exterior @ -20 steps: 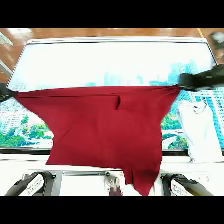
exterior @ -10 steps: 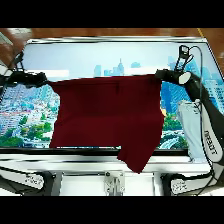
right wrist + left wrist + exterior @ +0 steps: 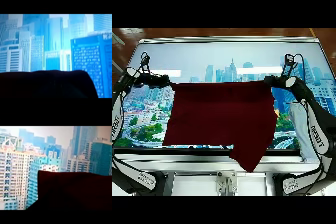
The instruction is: Fold the shirts.
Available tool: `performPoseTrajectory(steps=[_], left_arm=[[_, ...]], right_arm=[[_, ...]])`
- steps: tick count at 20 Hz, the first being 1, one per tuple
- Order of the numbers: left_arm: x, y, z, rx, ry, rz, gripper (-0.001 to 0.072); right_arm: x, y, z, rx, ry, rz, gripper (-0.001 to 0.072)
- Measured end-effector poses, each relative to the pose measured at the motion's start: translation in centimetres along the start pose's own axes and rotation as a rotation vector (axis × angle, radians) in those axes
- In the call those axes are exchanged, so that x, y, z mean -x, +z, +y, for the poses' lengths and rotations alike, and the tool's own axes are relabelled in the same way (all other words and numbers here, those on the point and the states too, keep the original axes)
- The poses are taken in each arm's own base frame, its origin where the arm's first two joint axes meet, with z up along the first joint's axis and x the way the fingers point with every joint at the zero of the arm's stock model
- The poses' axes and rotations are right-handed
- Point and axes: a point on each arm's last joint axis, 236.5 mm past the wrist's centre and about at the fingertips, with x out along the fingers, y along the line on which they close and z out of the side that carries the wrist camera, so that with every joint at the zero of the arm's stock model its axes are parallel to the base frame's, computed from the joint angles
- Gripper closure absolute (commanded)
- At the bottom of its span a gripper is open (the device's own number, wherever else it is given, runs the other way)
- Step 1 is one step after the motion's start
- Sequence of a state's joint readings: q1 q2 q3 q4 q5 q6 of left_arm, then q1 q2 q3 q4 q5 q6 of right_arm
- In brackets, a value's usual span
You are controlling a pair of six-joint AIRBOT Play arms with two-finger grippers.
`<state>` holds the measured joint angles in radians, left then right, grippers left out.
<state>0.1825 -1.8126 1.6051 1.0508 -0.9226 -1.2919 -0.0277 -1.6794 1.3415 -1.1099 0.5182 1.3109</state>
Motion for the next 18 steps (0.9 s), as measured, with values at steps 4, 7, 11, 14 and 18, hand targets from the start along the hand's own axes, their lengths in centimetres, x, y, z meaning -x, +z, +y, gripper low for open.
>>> performPoseTrajectory(steps=[4, 7, 11, 14, 18], left_arm=[[2.3, -4.9, 0.7, 0.007, -0.033, 0.215, 0.0661], [3.1, -8.7, 0.7, 0.043, -0.059, 0.372, 0.0661], [2.7, -12.1, 0.5, 0.088, -0.077, 0.502, 0.0662], [2.4, -13.5, 0.8, 0.120, -0.067, 0.556, 0.0662], [2.3, -14.4, 2.1, 0.130, -0.013, 0.590, 0.0662]], right_arm=[[3.7, -6.2, 1.2, -0.069, 0.062, 0.307, 0.0651], [5.4, -11.1, 2.1, -0.104, 0.079, 0.503, 0.0651], [5.7, -14.0, 2.2, -0.149, 0.040, 0.585, 0.0651], [5.7, -14.8, 1.3, -0.171, -0.015, 0.605, 0.0651], [5.6, -15.7, -0.2, -0.186, -0.090, 0.625, 0.0651]])
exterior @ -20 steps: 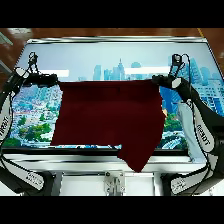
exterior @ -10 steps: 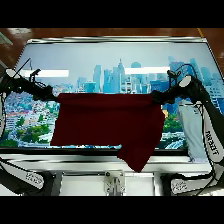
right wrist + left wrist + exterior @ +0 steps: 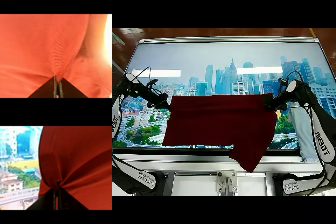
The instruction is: Fold the shirts.
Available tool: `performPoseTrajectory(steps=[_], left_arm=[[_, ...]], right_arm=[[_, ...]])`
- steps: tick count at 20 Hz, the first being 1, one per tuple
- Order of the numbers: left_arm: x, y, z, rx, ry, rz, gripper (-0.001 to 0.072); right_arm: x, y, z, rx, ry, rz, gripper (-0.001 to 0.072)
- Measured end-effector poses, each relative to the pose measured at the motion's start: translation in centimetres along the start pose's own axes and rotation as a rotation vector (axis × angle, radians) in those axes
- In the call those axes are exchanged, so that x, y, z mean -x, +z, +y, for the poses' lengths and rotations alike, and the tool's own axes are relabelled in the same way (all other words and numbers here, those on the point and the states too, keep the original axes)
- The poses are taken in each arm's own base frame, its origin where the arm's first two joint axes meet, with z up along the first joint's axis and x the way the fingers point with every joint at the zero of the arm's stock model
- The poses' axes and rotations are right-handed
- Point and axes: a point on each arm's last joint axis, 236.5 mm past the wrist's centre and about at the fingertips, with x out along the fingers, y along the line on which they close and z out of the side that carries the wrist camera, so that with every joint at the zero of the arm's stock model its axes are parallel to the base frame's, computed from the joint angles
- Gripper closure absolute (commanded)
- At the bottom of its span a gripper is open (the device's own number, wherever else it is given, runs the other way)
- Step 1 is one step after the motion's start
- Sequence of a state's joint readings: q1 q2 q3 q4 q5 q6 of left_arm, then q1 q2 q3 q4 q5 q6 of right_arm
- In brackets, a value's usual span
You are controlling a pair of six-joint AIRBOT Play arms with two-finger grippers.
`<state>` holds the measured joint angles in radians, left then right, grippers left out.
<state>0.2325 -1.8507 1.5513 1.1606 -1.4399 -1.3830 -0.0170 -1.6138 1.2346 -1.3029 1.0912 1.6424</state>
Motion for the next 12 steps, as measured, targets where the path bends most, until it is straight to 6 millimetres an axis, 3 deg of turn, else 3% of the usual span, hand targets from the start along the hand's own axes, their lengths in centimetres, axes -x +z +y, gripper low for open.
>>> performPoseTrajectory(steps=[4, 5, 6, 8, 9, 11, 12], left_arm=[[-0.4, 0.6, 0.7, 0.016, 0.025, -0.018, 0.0661], [-0.5, 0.8, 0.8, 0.018, 0.029, -0.026, 0.0659], [-0.5, 1.0, 0.8, 0.020, 0.031, -0.034, 0.0604], [-0.6, 1.1, 0.7, 0.021, 0.029, -0.036, 0.0221], [-0.5, 1.1, 0.6, 0.025, 0.024, -0.038, 0.0198], [0.0, 0.8, 0.3, 0.027, 0.011, -0.028, 0.0198], [0.6, 0.4, 0.3, 0.031, 0.002, -0.020, 0.0198]], right_arm=[[-1.6, -0.5, -0.9, -0.026, -0.027, 0.037, 0.0650], [-1.8, -0.4, -1.0, -0.027, -0.033, 0.034, 0.0617], [-1.9, -0.2, -1.1, -0.030, -0.034, 0.026, 0.0506], [-2.1, 0.2, -1.3, -0.031, -0.039, 0.011, 0.0313], [-2.0, 0.5, -1.3, -0.032, -0.037, 0.001, 0.0247], [-1.2, 0.8, -0.9, 0.000, -0.029, -0.011, 0.0244], [-0.4, 0.7, -0.8, 0.022, -0.029, -0.009, 0.0125]])
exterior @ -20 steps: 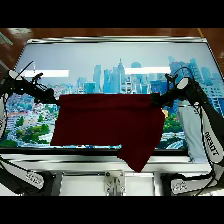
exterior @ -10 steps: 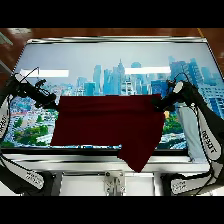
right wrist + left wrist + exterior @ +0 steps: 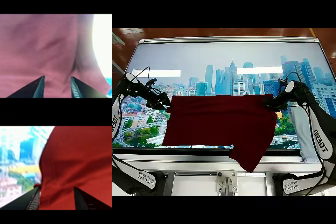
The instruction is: Fold the shirts.
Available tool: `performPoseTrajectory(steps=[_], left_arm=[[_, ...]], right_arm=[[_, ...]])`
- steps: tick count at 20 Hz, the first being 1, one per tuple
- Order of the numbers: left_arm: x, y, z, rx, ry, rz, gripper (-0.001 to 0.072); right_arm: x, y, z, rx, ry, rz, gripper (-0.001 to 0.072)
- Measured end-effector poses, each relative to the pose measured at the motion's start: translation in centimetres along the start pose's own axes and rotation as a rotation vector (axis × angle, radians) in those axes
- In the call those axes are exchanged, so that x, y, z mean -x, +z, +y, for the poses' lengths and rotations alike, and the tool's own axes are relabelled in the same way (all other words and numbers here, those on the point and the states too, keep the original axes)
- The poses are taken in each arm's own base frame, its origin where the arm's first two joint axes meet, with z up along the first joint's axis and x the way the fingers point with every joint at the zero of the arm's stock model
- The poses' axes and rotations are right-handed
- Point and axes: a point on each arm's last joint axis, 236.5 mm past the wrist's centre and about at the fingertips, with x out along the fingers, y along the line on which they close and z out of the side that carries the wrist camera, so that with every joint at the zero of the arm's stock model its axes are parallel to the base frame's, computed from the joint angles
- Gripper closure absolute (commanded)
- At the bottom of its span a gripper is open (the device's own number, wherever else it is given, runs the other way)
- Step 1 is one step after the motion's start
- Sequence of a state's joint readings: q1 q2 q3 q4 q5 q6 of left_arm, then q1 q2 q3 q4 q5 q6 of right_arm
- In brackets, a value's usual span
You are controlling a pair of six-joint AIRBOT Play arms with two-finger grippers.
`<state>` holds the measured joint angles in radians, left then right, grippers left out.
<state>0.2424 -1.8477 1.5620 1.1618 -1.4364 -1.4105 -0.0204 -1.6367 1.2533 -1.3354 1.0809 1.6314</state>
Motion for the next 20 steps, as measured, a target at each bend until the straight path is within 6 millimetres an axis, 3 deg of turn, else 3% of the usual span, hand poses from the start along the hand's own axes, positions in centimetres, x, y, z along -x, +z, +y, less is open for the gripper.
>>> performPoseTrajectory(steps=[1, 4, 7, 8, 11, 13, 20], left_arm=[[0.7, -0.4, 0.2, 0.007, -0.004, 0.008, 0.0198], [3.9, -3.1, 1.3, 0.022, -0.029, 0.046, 0.0191], [5.7, -8.1, 3.6, 0.085, -0.065, 0.090, 0.0146], [5.6, -10.1, 4.4, 0.115, -0.082, 0.100, 0.0076], [3.8, -15.6, 6.6, 0.196, -0.143, 0.123, 0.0044], [2.0, -18.0, 6.9, 0.230, -0.197, 0.127, 0.0045], [-2.9, -21.0, 6.2, 0.275, -0.280, 0.156, 0.0049]], right_arm=[[1.1, -0.3, -0.4, 0.025, -0.009, 0.008, 0.0092], [4.8, -2.3, -4.0, 0.064, -0.085, 0.067, 0.0096], [7.9, -6.4, -8.5, 0.001, -0.095, 0.151, 0.0096], [8.5, -8.0, -9.6, -0.038, -0.074, 0.170, 0.0096], [8.8, -11.5, -10.6, -0.131, 0.017, 0.195, 0.0095], [8.4, -13.0, -10.4, -0.168, 0.067, 0.204, 0.0095], [7.5, -12.7, -9.8, -0.227, 0.143, 0.135, 0.0096]])
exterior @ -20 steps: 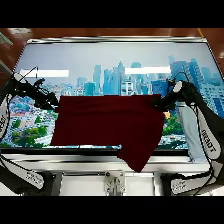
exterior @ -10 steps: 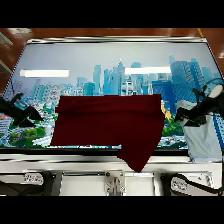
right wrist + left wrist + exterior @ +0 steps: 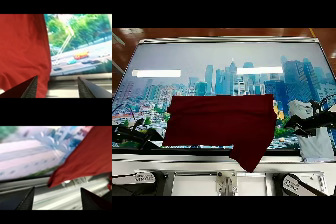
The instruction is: Fold the shirts.
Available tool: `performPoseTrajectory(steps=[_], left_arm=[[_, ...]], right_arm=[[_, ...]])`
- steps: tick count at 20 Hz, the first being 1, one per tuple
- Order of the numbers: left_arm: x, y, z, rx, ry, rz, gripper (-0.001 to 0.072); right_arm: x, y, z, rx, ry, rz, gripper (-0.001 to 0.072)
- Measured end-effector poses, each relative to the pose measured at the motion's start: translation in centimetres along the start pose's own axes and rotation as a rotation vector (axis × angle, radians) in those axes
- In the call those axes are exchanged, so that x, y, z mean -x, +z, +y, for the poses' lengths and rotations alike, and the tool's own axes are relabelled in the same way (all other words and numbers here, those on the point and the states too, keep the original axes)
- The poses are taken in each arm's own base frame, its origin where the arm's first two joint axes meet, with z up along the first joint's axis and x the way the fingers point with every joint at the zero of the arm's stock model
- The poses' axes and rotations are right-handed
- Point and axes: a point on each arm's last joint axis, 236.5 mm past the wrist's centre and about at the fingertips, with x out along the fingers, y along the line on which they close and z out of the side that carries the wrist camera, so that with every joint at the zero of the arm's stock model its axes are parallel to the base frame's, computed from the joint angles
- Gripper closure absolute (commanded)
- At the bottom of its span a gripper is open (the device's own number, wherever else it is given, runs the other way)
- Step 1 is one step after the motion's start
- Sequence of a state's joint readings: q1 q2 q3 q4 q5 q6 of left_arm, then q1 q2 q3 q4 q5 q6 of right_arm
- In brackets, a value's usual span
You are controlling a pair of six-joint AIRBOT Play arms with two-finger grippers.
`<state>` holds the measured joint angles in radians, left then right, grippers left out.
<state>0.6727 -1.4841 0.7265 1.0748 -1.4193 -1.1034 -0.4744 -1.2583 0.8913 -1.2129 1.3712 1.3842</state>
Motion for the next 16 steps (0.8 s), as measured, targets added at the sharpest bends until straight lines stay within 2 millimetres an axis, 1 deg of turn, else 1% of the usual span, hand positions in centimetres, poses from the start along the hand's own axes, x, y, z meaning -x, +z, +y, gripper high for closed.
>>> performPoseTrajectory(steps=[2, 3, 4, 6, 7, 8, 9, 10, 11, 13, 16], left_arm=[[-0.8, 0.1, -0.6, 0.002, -0.027, 0.007, 0.0058], [-1.2, 0.2, -1.0, 0.000, -0.037, 0.005, 0.0135], [-1.5, 0.6, -1.1, -0.003, -0.036, -0.004, 0.0256], [-2.0, 1.3, -1.3, -0.014, -0.022, -0.026, 0.0280], [-2.3, 1.4, -1.6, -0.018, -0.020, -0.024, 0.0403], [-2.6, 1.6, -1.6, -0.024, -0.004, -0.028, 0.0574], [-3.0, 2.0, -1.5, -0.027, 0.010, -0.037, 0.0630], [-3.2, 2.0, -1.7, -0.035, 0.018, -0.037, 0.0662], [-3.4, 2.0, -2.0, -0.036, 0.021, -0.034, 0.0661], [-3.6, 2.0, -2.3, -0.042, 0.026, -0.029, 0.0661], [-3.6, 2.0, -2.4, -0.054, 0.039, -0.035, 0.0662]], right_arm=[[-0.1, 0.2, 0.1, -0.005, 0.008, -0.009, 0.0096], [-0.1, 0.2, 0.2, -0.006, 0.011, -0.011, 0.0096], [-0.1, 0.2, 0.1, -0.008, 0.010, -0.013, 0.0096], [-0.1, 0.3, 0.1, -0.010, 0.012, -0.018, 0.0096], [-0.1, 0.3, 0.2, -0.011, 0.013, -0.018, 0.0096], [-0.2, 0.3, 0.1, -0.012, 0.014, -0.017, 0.0096], [-0.3, 0.1, 0.1, -0.014, 0.015, -0.013, 0.0096], [-0.7, -0.3, 0.0, -0.016, 0.014, 0.000, 0.0095], [-1.2, -0.9, -0.2, -0.017, 0.014, 0.022, 0.0096], [-2.6, -3.3, -0.3, -0.011, 0.022, 0.093, 0.0095], [-4.7, -7.1, 0.7, 0.035, 0.048, 0.166, 0.0098]])
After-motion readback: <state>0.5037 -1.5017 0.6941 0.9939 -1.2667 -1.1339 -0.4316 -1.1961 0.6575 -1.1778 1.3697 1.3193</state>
